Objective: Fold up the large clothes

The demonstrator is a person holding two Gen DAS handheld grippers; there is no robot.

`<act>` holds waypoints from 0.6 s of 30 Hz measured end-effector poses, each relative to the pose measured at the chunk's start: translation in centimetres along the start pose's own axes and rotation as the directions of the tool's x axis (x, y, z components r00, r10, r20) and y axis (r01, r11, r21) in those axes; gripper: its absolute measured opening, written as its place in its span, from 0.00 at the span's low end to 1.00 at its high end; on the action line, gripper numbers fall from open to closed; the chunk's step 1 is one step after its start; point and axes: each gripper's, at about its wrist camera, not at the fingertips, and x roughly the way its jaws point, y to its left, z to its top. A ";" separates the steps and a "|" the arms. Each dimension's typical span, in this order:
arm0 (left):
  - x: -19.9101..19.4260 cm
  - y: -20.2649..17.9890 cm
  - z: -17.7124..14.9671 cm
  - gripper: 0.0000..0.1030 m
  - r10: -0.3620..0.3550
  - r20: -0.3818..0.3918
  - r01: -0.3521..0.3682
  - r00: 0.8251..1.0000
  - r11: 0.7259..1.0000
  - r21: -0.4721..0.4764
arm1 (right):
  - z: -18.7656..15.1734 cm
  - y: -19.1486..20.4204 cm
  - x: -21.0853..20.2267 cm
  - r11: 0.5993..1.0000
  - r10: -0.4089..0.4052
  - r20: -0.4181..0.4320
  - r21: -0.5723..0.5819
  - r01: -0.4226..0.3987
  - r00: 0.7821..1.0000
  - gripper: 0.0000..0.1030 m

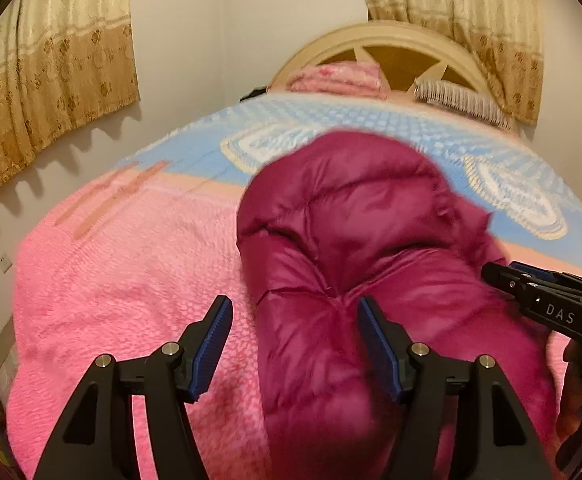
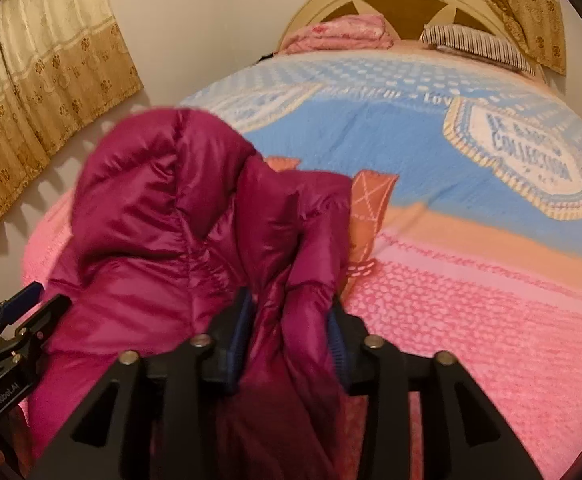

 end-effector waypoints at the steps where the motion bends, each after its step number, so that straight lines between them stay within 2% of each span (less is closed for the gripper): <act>1: -1.1 0.1 0.1 0.64 -0.001 0.021 0.001 1.000 1.000 0.000 | 0.0 0.2 -1.3 1.000 -0.005 0.022 -0.008 0.005 1.000 0.58; 4: -4.8 0.6 0.3 0.64 -0.005 0.078 0.005 0.997 1.000 -0.001 | -0.3 1.2 -5.5 0.999 -0.006 0.104 -0.035 0.010 0.995 0.69; 11: -10.9 2.2 0.5 0.68 -0.006 0.172 0.009 0.985 1.000 -0.019 | -2.0 3.7 -12.2 0.996 0.008 0.208 -0.088 0.011 0.978 0.73; 18: -13.6 1.8 0.7 0.70 -0.014 0.230 0.019 0.973 1.000 -0.020 | -2.6 5.2 -15.1 0.995 0.016 0.261 -0.100 0.011 0.965 0.75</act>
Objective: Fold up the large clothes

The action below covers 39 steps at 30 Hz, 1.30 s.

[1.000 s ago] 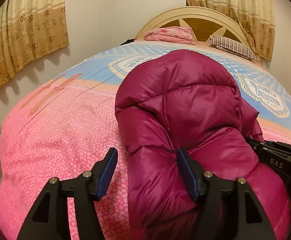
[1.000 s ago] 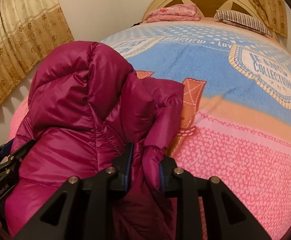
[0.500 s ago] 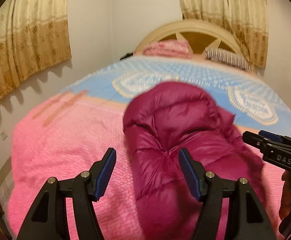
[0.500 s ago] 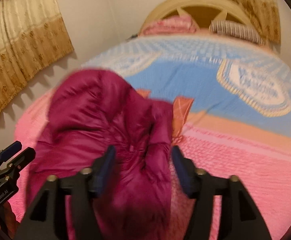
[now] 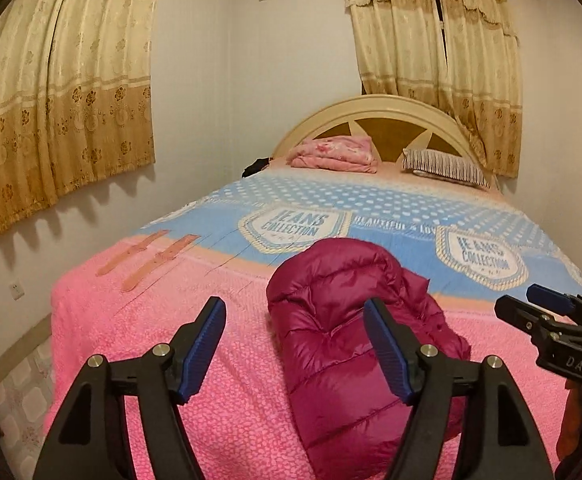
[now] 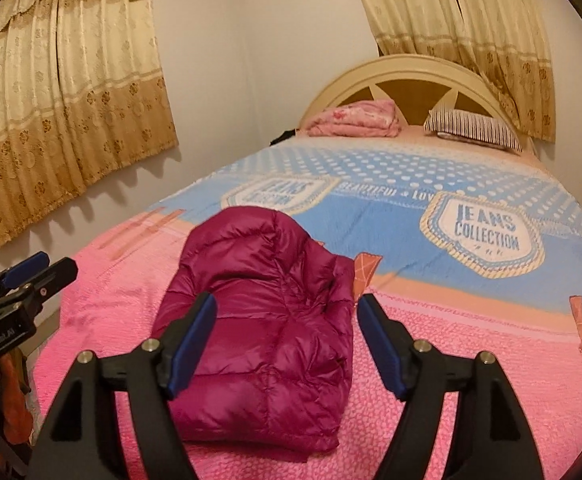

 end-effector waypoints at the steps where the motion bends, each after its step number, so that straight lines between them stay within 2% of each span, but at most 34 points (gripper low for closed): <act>1: -0.1 0.0 0.0 0.70 -0.003 0.002 0.003 1.000 1.000 -0.003 | 0.1 0.2 -0.2 1.000 -0.001 0.005 -0.003 0.001 1.000 0.76; 6: -0.5 0.0 0.2 0.70 -0.009 0.010 0.009 1.000 1.000 -0.007 | 0.2 0.5 -1.0 1.000 -0.006 0.029 -0.009 0.007 1.000 0.77; 39: -0.1 -0.4 -0.2 0.70 -0.002 -0.013 0.002 1.000 1.000 -0.010 | -0.6 0.7 -1.3 1.000 0.014 0.019 0.000 -0.014 1.000 0.77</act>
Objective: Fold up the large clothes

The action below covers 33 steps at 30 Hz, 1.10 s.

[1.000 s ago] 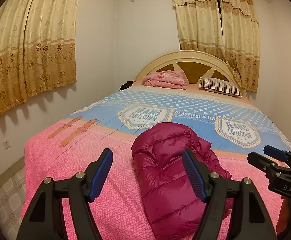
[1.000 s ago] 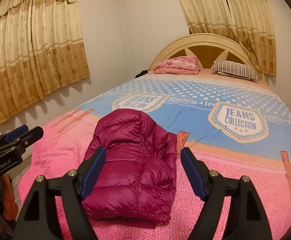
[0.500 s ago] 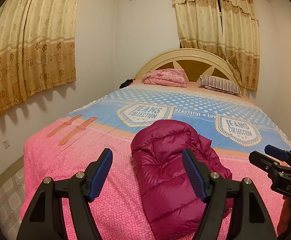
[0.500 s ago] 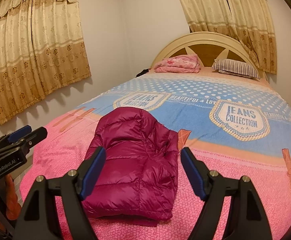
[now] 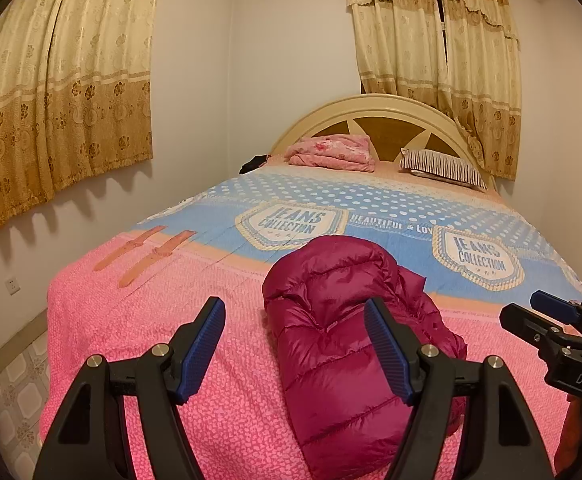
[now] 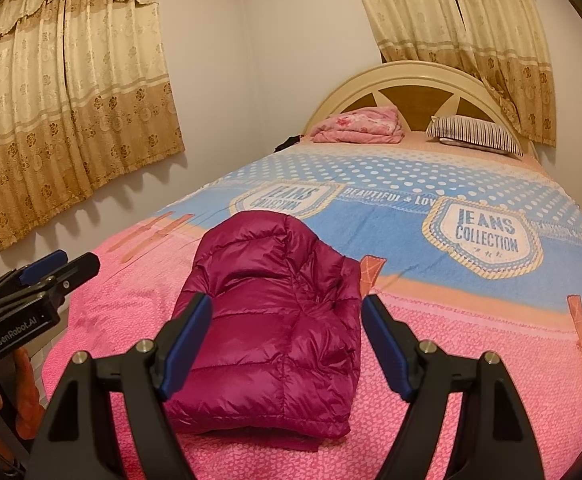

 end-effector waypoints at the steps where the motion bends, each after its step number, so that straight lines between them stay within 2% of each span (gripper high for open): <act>1: 0.0 0.0 0.0 0.70 0.000 -0.001 0.000 1.000 1.000 0.000 | 0.0 0.0 0.0 1.000 0.000 0.000 0.001 0.000 1.000 0.77; 20: 1.0 -0.5 -0.6 0.71 -0.007 -0.043 0.007 0.999 1.000 0.008 | -0.2 -0.1 0.2 1.000 0.002 -0.007 0.001 -0.002 1.000 0.77; 33: 1.2 -0.5 -0.7 0.71 0.011 -0.044 -0.010 0.999 1.000 0.017 | -0.3 0.0 0.2 1.000 0.005 -0.011 -0.002 -0.005 1.000 0.77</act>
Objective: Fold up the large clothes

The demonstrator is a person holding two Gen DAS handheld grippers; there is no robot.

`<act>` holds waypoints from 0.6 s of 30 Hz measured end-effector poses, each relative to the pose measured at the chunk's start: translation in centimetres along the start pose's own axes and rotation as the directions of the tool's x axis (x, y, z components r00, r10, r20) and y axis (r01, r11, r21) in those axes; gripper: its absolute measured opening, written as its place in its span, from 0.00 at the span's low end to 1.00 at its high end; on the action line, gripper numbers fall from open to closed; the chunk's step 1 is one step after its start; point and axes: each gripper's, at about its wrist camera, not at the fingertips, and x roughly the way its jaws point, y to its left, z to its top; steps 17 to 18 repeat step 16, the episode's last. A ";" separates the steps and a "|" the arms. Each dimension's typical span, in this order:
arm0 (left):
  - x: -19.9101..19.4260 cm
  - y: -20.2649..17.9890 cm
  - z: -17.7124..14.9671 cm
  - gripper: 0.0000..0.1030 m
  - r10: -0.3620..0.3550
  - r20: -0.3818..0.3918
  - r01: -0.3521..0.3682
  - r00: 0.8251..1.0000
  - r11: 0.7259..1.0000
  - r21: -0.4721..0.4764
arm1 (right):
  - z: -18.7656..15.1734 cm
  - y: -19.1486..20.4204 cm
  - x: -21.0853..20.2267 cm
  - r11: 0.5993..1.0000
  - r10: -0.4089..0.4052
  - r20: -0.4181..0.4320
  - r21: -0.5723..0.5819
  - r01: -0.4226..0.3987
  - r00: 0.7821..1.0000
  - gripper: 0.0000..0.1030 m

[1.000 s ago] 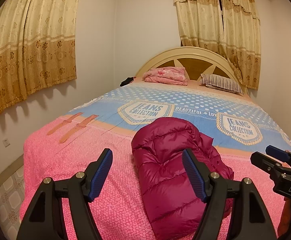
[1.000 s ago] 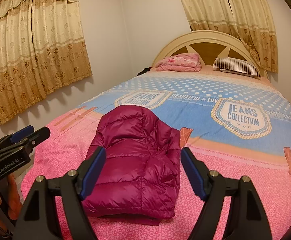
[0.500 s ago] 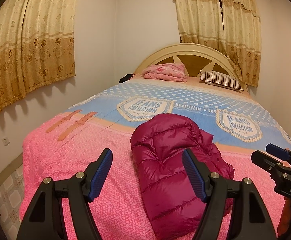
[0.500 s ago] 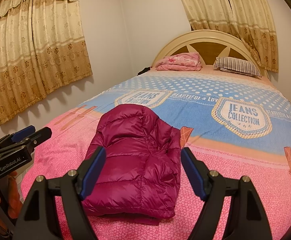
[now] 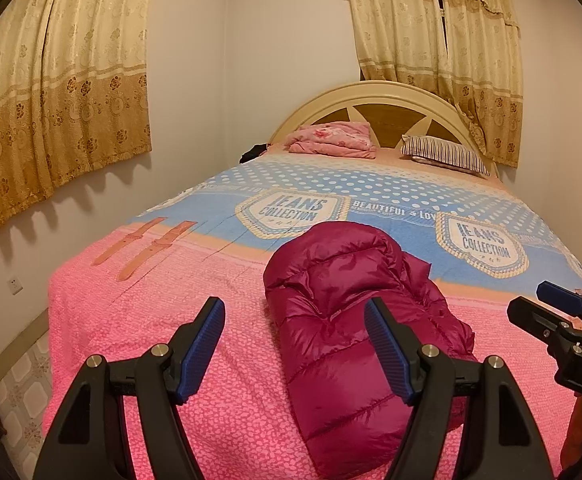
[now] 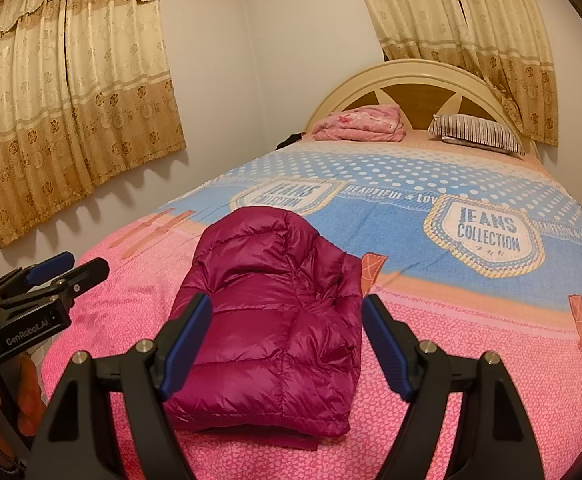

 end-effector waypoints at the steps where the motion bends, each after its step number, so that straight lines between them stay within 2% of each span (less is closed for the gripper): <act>1: 0.0 0.0 0.0 0.71 0.001 0.002 -0.001 1.000 1.000 0.000 | 0.0 0.0 0.0 1.000 0.001 -0.001 -0.001 -0.001 1.000 0.77; 9: 0.0 0.2 -0.1 0.71 0.026 0.012 -0.026 1.000 1.000 0.001 | -0.1 0.3 0.1 1.000 0.007 -0.006 -0.009 -0.007 1.000 0.77; 18: 0.2 0.0 -0.2 0.72 0.022 0.015 -0.022 1.000 1.000 0.011 | -0.4 0.1 0.2 1.000 0.004 -0.012 -0.004 -0.004 1.000 0.77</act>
